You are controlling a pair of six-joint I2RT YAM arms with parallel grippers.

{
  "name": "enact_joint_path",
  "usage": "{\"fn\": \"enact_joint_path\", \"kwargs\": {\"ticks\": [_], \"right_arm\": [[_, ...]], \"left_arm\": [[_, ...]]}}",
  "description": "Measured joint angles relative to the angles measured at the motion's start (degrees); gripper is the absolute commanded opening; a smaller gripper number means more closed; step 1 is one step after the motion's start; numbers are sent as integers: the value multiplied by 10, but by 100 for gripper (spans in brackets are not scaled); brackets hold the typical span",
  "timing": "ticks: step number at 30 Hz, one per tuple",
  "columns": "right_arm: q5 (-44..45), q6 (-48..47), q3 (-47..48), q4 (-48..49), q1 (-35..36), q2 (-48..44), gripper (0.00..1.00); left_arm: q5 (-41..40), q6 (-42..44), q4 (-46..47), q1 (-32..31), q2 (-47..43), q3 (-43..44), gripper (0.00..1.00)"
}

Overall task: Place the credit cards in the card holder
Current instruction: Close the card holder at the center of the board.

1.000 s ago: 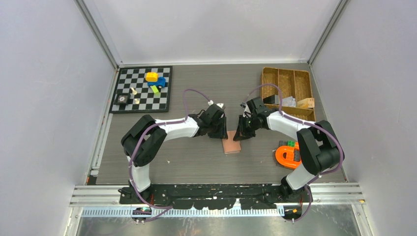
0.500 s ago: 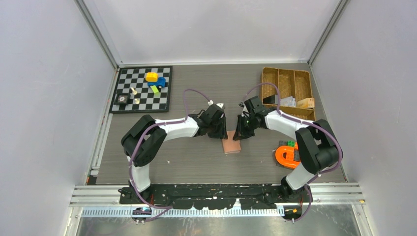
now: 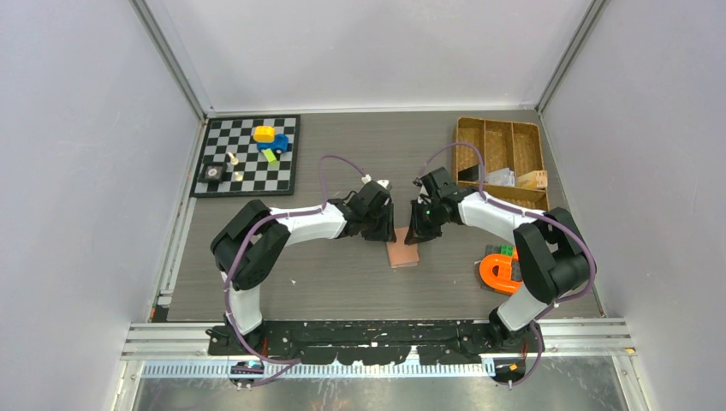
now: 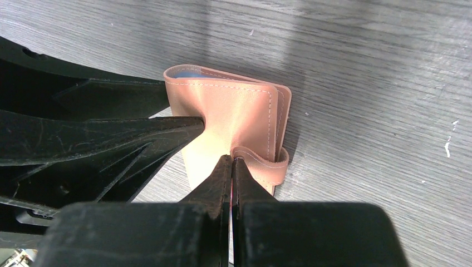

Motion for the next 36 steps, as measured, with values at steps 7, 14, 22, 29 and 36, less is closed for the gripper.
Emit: {"fn": "enact_joint_path", "kwargs": {"ticks": [7,14,22,29,36], "right_arm": [[14,2,0,0,7,0,1],[36,8,8,-9,19,4,1],[65,19,10,-13,34,9,1],[74,28,23,-29,38,19,1],[88,36,30,-38,47,23,0]], "left_arm": [[0,0,0,0,0,0,28],[0,-1,-1,0,0,0,27],[0,-2,-2,0,0,0,27],[0,-2,-2,0,0,0,27],[0,-2,-2,0,0,0,27]]}}
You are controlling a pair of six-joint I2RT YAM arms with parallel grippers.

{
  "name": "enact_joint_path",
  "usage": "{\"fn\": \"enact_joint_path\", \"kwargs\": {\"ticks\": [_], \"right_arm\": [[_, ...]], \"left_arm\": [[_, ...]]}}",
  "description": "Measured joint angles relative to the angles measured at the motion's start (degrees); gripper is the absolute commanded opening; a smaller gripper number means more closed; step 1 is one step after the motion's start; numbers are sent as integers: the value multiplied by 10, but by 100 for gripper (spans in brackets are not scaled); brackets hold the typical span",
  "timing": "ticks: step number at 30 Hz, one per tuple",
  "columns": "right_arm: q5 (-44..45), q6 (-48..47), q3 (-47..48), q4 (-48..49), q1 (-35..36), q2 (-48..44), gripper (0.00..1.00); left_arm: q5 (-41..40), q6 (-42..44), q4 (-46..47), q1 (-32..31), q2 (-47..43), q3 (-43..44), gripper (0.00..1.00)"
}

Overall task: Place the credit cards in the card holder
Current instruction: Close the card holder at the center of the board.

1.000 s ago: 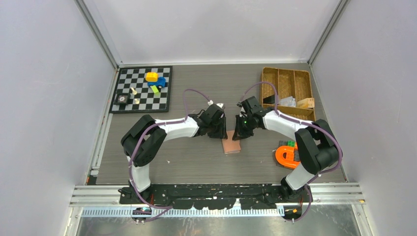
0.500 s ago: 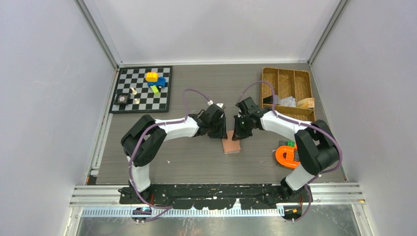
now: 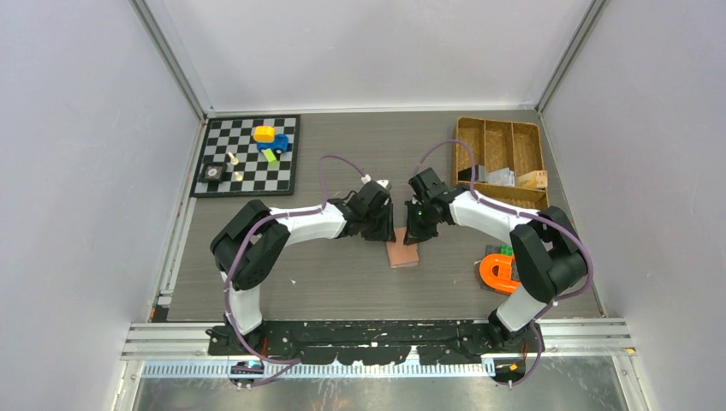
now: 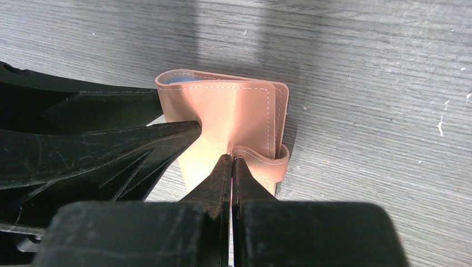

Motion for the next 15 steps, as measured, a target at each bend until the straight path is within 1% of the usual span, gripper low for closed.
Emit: {"fn": "enact_joint_path", "kwargs": {"ticks": [15], "right_arm": [[52,28,18,-26,30,15,0]], "left_arm": [[2,0,-2,1,0,0,26]]}}
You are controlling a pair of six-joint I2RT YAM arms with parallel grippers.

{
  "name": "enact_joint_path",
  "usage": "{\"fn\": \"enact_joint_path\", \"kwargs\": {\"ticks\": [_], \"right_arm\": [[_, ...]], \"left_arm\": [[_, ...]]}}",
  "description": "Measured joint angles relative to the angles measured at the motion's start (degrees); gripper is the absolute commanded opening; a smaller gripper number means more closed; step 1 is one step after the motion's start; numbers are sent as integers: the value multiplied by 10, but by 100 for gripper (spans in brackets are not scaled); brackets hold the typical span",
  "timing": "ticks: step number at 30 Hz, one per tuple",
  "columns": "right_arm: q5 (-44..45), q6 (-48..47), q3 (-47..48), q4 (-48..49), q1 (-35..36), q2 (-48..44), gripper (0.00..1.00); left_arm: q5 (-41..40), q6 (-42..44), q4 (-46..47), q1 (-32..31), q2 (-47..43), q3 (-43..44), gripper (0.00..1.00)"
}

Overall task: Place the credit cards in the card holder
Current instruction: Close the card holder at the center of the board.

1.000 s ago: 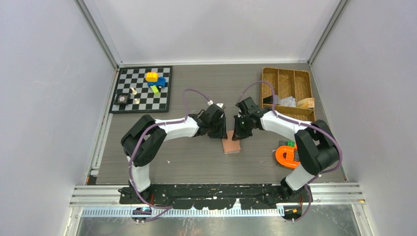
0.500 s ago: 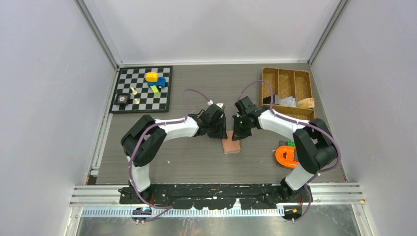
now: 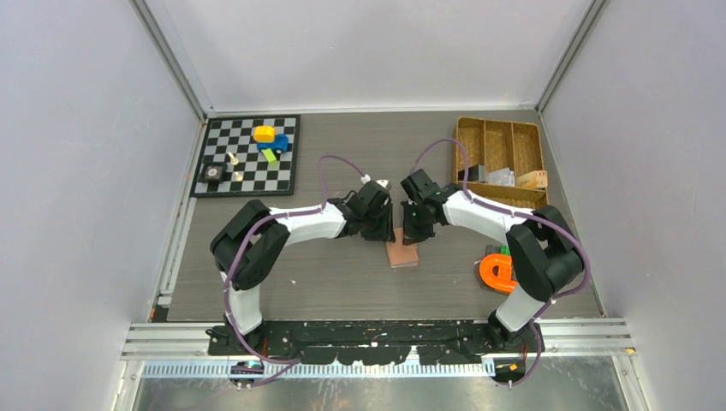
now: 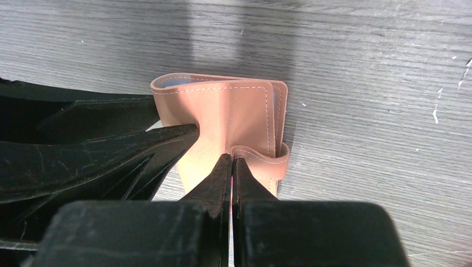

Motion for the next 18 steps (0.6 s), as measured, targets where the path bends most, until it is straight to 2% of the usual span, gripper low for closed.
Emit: {"fn": "enact_joint_path", "kwargs": {"ticks": [18], "right_arm": [[50,23,14,-16,28,12,0]], "left_arm": [[0,-1,-2,1,-2,0,26]]}}
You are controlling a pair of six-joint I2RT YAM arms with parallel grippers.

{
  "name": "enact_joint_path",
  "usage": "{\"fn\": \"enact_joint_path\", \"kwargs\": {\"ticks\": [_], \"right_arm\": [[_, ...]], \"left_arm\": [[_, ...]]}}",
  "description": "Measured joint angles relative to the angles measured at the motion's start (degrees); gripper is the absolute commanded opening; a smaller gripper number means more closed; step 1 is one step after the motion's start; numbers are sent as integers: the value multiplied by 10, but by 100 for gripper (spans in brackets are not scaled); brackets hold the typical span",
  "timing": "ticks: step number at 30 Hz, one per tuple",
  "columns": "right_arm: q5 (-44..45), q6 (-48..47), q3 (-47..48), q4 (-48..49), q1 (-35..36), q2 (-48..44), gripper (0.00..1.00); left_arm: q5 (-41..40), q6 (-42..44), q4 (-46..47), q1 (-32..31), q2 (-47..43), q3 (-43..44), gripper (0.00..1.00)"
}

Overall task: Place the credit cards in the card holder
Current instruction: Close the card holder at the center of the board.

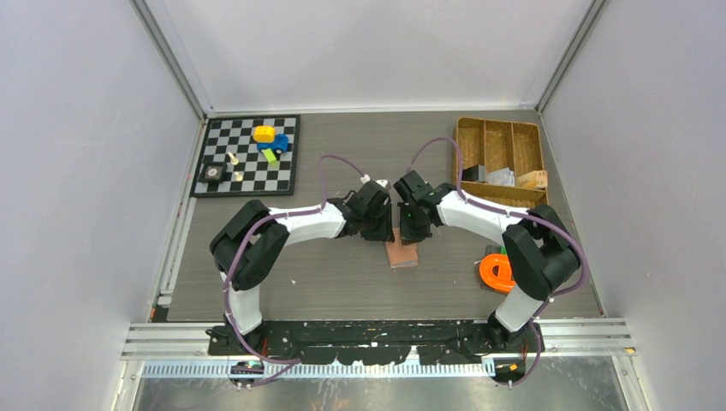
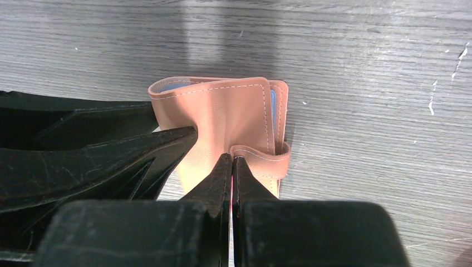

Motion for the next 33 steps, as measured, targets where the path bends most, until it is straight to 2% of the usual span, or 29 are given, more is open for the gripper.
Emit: {"fn": "enact_joint_path", "kwargs": {"ticks": [24,33], "right_arm": [[51,21,55,-61,28,43,1],[69,34,83,-92,37,66,0]], "left_arm": [[9,-15,19,4,-4,-15,26],[9,-30,57,5,-14,-43,25]]}}
